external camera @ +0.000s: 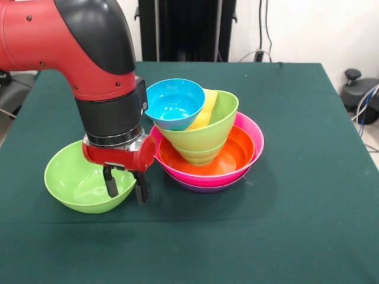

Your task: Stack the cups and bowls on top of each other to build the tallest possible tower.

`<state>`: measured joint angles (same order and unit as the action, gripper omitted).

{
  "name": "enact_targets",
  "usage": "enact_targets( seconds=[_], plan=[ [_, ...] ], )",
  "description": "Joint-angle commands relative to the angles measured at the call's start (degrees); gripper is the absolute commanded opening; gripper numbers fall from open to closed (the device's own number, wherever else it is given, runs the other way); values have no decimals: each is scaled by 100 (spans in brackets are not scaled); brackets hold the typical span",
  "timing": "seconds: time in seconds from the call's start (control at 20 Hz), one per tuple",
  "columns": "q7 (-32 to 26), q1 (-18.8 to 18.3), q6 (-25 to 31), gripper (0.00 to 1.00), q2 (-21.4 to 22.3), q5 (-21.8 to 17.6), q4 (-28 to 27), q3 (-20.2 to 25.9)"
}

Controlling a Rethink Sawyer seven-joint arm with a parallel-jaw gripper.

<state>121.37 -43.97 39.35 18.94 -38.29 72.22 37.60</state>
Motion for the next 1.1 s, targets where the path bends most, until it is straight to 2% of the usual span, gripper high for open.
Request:
enact_targets(
  seconds=[0.05,0.6,0.65,0.85,1.1],
  plan=[
    [-1195,86,43,100,100,-418,-46,-255],
    [-1259,62,88,100,52,-414,-131,-219],
    [-1224,82,98,0,56,-427,-129,-243],
    [-1236,71,-16,0,-234,-488,-239,-250],
    [-1114,113,-17,0,-364,-514,-304,-327]
  ],
)
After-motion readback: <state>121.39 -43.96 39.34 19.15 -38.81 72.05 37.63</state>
